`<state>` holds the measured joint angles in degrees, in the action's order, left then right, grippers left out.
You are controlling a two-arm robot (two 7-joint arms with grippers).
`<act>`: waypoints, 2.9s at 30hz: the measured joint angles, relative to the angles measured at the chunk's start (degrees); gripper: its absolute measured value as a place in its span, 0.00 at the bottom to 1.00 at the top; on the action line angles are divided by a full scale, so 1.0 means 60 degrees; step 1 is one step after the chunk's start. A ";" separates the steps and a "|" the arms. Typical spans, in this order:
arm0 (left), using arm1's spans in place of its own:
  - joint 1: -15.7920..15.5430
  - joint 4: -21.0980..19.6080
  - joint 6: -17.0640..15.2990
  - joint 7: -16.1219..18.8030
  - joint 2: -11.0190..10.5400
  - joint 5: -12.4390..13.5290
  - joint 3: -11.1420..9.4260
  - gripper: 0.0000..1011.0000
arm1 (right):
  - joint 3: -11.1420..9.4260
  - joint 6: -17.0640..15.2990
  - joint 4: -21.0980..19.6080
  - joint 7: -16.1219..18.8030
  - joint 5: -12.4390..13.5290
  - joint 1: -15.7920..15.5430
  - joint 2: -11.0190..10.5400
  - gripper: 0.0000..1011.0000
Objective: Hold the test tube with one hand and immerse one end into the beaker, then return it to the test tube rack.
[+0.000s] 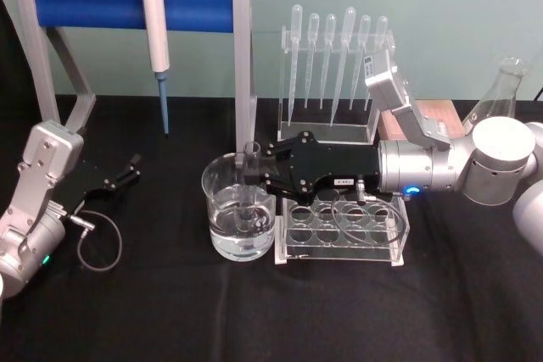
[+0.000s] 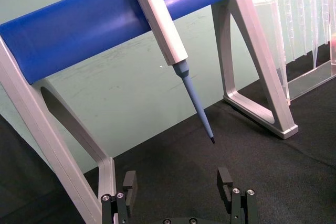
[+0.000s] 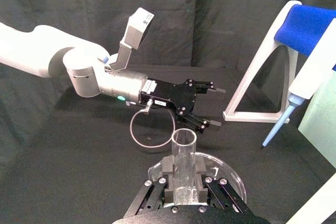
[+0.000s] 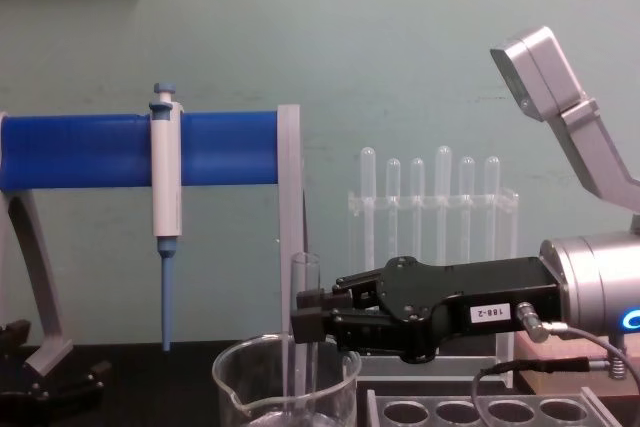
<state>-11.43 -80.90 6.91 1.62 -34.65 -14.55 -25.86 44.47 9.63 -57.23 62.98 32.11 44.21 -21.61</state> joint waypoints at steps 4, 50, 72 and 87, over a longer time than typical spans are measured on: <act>0.0001 0.0000 0.0000 0.0000 0.0000 0.0000 0.0000 0.99 | 0.0000 0.0000 0.0000 0.0000 0.0000 0.0000 0.0000 0.24; 0.0001 0.0000 0.0000 0.0000 0.0000 0.0000 0.0000 0.99 | 0.0000 0.0000 0.0000 0.0000 -0.0001 -0.0001 0.0000 0.24; 0.0000 0.0000 0.0000 0.0000 0.0000 0.0000 -0.0001 0.99 | 0.0000 0.0000 0.0000 0.0000 0.0000 -0.0001 0.0000 0.24; 0.0000 0.0000 0.0000 0.0000 0.0000 0.0000 -0.0001 0.99 | 0.0000 0.0000 0.0000 0.0000 0.0000 -0.0001 0.0000 0.24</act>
<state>-11.43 -80.90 6.90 1.62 -34.65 -14.55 -25.86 44.47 9.63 -57.23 62.98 32.11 44.20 -21.61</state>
